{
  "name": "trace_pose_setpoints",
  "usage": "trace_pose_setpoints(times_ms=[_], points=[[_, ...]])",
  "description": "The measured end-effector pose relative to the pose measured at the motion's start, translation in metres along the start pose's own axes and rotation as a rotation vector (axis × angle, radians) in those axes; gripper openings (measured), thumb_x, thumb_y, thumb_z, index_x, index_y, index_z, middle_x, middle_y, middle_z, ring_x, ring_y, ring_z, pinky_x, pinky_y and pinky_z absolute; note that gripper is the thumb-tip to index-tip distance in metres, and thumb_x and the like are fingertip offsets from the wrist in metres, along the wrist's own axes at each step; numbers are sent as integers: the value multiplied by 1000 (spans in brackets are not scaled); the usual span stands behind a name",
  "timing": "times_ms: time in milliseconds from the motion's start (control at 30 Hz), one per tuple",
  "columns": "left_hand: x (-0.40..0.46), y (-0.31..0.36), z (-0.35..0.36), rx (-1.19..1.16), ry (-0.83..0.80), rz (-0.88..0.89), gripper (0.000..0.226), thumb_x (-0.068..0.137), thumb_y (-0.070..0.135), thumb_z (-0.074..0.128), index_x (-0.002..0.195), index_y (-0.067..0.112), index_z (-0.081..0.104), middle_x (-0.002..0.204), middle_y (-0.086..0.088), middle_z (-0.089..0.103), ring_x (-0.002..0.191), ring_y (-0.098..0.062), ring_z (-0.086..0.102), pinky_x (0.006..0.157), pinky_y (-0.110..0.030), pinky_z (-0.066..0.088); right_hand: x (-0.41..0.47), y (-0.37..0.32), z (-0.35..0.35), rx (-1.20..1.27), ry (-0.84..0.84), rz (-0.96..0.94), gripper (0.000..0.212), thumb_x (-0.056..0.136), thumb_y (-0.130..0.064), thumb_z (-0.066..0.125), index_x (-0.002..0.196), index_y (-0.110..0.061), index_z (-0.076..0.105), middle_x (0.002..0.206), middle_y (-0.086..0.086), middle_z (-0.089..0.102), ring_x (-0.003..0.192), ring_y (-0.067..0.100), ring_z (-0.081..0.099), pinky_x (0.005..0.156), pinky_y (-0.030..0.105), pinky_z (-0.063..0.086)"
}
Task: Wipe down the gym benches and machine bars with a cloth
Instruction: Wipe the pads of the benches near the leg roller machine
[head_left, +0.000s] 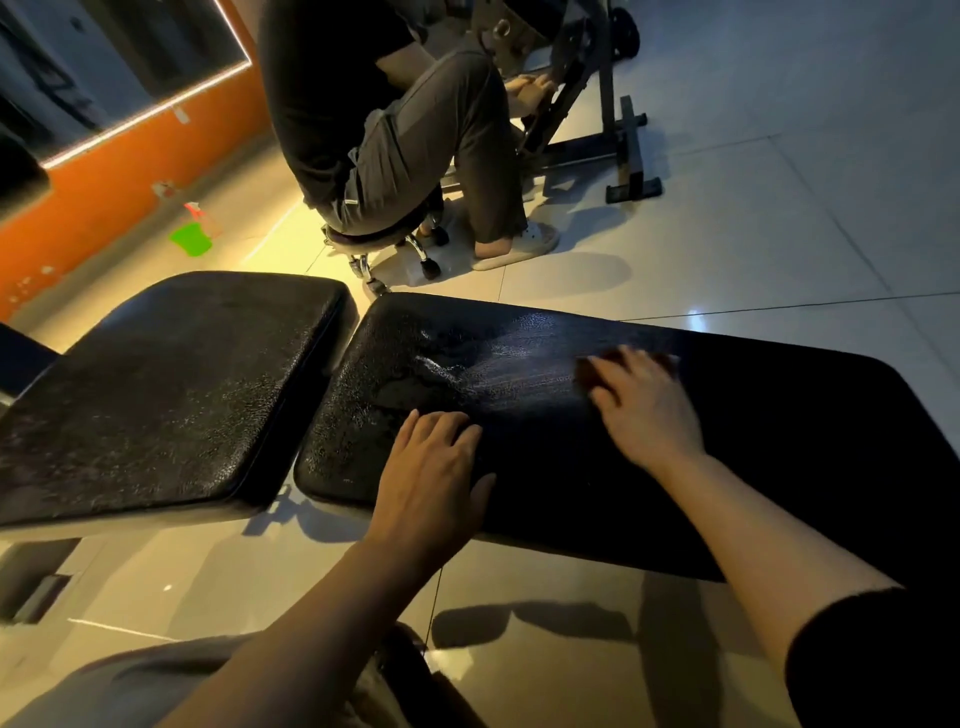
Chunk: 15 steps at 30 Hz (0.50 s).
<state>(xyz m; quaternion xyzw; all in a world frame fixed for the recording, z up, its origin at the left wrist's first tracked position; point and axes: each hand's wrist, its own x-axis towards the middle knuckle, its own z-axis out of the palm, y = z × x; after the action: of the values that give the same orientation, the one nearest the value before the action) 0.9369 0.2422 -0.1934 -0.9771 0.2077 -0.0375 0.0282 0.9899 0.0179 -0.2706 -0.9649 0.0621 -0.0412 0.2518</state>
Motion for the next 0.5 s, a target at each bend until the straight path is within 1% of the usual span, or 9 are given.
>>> trace_pose_setpoints(times_ms=[67, 100, 133, 200, 267, 333, 400, 433, 500], points=[[-5, 2, 0, -4, -2, 12, 53, 95, 43, 47, 144, 23, 39, 149, 2, 35, 140, -16, 25, 121, -37, 4, -1, 7, -2, 6, 10, 123, 46, 103, -34, 38, 149, -30, 35, 161, 8, 20, 149, 27, 13, 121, 47, 11], [-8, 3, 0, -2, -7, 13, 54, 96, 44, 46, 144, 24, 37, 150, 3, 33, 141, -15, 23, 121, -37, 3, -4, 0, -1, -9, 12, 131, 47, 103, -35, 37, 150, -31, 33, 162, 9, 17, 149, 28, 11, 121, 48, 10], [-11, 3, 0, 3, -9, 6, 54, 96, 44, 45, 145, 25, 36, 151, 4, 31, 141, -14, 22, 121, -36, 3, -7, -14, 3, -22, 12, 93, 48, 103, -36, 36, 151, -31, 32, 162, 9, 15, 150, 28, 9, 121, 50, 8], [-17, 1, 1, 2, -7, -9, 56, 95, 46, 46, 146, 25, 35, 150, 4, 32, 140, -14, 23, 121, -36, 3, -19, -50, 11, 3, -5, -77, 49, 103, -37, 35, 152, -33, 27, 163, 8, 11, 150, 28, 6, 121, 50, 5], [-22, -1, 4, -14, 12, -29, 56, 93, 45, 49, 144, 24, 39, 148, 3, 37, 138, -15, 27, 120, -37, 7, -38, -83, 18, 18, -43, -281, 49, 104, -36, 33, 152, -34, 24, 163, 7, 7, 150, 26, 1, 119, 48, 0], [-26, 0, 8, -30, 22, -50, 53, 93, 43, 52, 141, 24, 43, 145, 2, 41, 137, -16, 31, 120, -40, 12, -52, -92, 20, 15, -86, -390, 49, 104, -36, 32, 152, -35, 23, 164, 5, 5, 151, 24, -2, 118, 46, -2], [-30, 2, 11, -32, 24, -65, 52, 94, 42, 51, 142, 24, 42, 146, 2, 41, 138, -16, 30, 119, -42, 14, -55, -75, 15, 32, -100, -374, 48, 104, -36, 34, 151, -37, 25, 164, 2, 7, 151, 21, -1, 119, 46, 2], [-31, 2, 13, -32, 26, -67, 52, 94, 42, 50, 143, 24, 41, 147, 2, 39, 138, -17, 29, 120, -42, 14, -55, -60, 13, 39, -88, -320, 48, 103, -36, 36, 151, -37, 26, 163, 0, 8, 150, 21, 0, 119, 46, 4], [-32, 5, 15, -40, 46, -60, 50, 96, 38, 48, 144, 24, 40, 148, 2, 38, 140, -17, 28, 121, -42, 8, -53, -24, 7, 35, -40, -148, 49, 103, -36, 39, 150, -36, 28, 163, 2, 13, 150, 22, 4, 119, 47, 8]])
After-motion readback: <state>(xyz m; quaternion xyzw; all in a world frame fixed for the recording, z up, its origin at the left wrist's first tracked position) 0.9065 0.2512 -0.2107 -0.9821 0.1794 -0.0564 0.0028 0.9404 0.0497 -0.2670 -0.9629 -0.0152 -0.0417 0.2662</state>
